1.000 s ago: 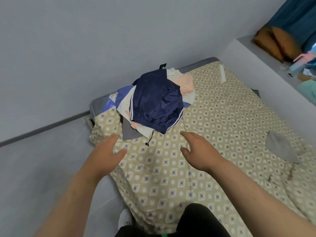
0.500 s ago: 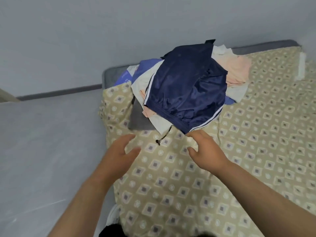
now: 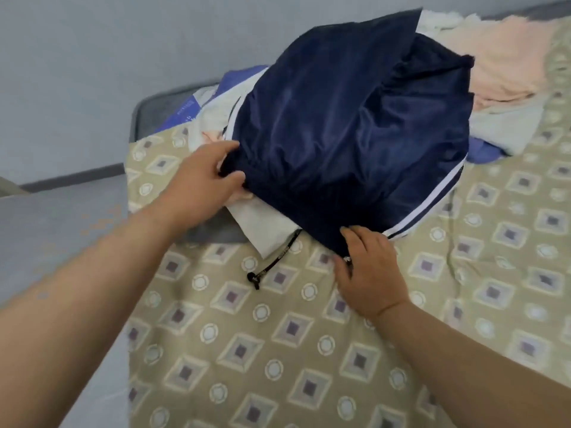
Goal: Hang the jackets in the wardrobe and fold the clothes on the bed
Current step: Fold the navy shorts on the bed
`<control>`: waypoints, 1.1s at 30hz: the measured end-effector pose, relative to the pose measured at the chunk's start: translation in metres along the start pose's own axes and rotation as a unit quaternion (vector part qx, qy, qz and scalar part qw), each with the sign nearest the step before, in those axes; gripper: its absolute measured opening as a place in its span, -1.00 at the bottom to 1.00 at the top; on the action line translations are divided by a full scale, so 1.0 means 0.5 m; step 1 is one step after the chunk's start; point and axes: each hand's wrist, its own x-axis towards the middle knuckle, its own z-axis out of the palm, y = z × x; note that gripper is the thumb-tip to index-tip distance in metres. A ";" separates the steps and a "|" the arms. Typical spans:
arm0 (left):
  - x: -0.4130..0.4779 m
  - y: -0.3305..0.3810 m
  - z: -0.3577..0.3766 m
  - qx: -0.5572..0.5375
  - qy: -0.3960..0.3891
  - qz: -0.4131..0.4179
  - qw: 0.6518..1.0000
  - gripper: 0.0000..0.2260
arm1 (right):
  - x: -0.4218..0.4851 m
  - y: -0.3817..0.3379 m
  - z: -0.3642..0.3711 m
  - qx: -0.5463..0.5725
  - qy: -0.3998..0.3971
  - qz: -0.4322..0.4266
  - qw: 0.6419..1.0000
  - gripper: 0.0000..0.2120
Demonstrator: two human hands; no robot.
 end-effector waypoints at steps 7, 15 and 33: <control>0.058 -0.026 0.079 0.226 0.075 0.034 0.971 -0.82 | -0.001 -0.001 0.003 0.045 0.042 0.011 0.998 -0.61; -0.156 -0.094 0.071 0.036 0.079 -0.012 0.996 -0.89 | -0.030 -0.024 -0.058 0.139 -0.007 0.102 0.985 -0.83; -0.871 0.038 -0.124 -0.057 0.280 0.011 0.958 -0.73 | -0.345 -0.275 -0.506 0.211 0.013 -0.064 0.975 -0.87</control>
